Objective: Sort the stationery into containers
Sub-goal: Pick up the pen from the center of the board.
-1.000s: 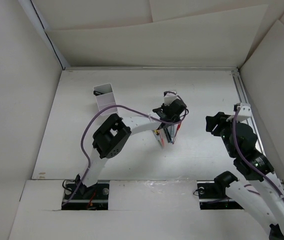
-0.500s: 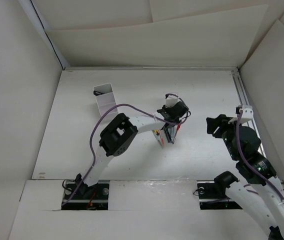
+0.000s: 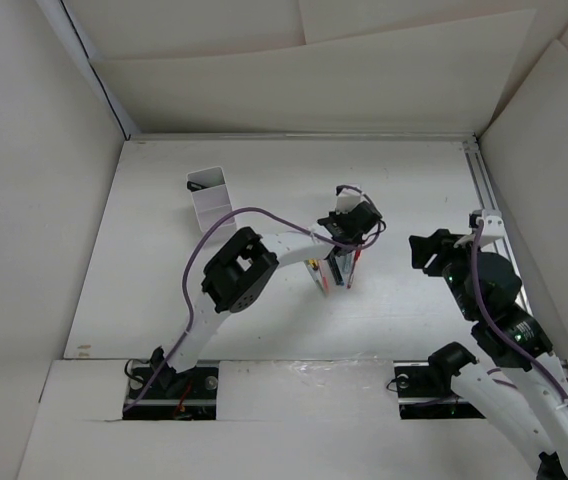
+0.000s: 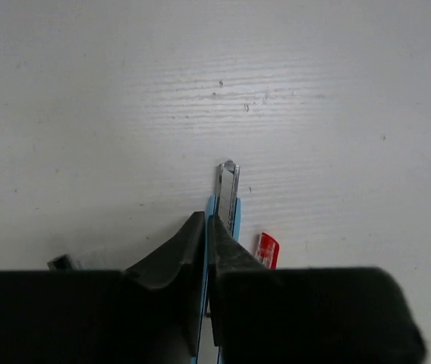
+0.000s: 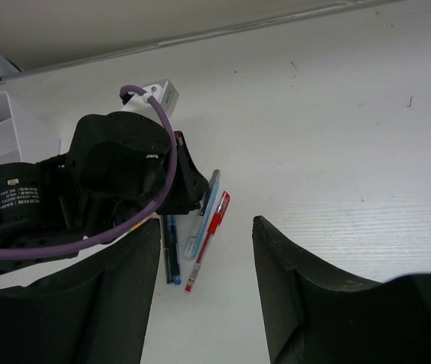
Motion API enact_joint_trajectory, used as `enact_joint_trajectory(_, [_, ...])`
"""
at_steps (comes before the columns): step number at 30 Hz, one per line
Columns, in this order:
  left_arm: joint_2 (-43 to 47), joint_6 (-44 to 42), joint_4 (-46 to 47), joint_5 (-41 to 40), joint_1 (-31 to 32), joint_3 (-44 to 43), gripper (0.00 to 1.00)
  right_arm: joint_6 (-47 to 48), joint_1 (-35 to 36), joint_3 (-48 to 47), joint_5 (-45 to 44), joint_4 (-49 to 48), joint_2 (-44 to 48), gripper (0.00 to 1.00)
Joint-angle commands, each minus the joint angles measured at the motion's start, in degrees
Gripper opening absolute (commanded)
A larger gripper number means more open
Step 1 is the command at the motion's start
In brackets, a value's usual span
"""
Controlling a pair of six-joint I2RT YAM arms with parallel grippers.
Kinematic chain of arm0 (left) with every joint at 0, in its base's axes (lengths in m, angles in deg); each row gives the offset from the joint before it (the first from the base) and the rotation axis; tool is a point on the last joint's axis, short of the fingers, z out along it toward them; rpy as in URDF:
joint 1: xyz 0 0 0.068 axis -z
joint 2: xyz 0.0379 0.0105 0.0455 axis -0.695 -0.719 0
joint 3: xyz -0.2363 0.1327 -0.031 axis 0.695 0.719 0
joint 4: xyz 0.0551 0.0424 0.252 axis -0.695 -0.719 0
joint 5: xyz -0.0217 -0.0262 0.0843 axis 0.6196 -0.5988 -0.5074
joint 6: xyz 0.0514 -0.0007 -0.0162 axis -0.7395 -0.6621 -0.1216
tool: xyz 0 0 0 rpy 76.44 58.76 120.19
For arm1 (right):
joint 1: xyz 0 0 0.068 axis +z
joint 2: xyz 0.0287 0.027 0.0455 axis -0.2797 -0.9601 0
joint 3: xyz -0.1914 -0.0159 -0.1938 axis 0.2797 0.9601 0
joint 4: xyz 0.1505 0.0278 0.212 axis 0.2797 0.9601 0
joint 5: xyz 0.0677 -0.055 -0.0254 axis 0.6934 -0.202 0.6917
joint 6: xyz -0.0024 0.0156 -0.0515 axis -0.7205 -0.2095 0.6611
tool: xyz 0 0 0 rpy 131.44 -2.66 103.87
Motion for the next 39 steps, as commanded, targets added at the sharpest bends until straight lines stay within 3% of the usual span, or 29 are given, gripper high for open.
enact_joint_trajectory(1, [-2.33, -0.75, -3.77, -1.38, 0.46, -1.85, 0.0, 0.9, -0.39, 0.25, 0.74, -3.32, 0.46, 0.57])
enact_joint_trajectory(11, [-0.14, -1.8, -4.56, -4.63, 0.98, -2.73, 0.0, 1.96, -0.39, -1.33, 0.66, -2.8, 1.7, 0.57])
enact_joint_trajectory(16, [2.4, -1.19, -4.66, -3.32, 0.98, -1.43, 0.25, 2.48, -0.39, -0.81, 1.18, -2.8, 1.7, 0.57])
enact_joint_trajectory(37, [9.88, -0.66, 7.12, -1.38, 1.51, 9.91, 0.24, 3.01, -0.39, 0.78, 3.29, -3.85, 1.7, 0.57])
enact_joint_trajectory(39, [10.67, -0.14, 8.44, -1.9, 2.04, 11.4, 0.28, 3.01, -0.39, 0.78, 3.29, -3.85, 1.7, 0.57])
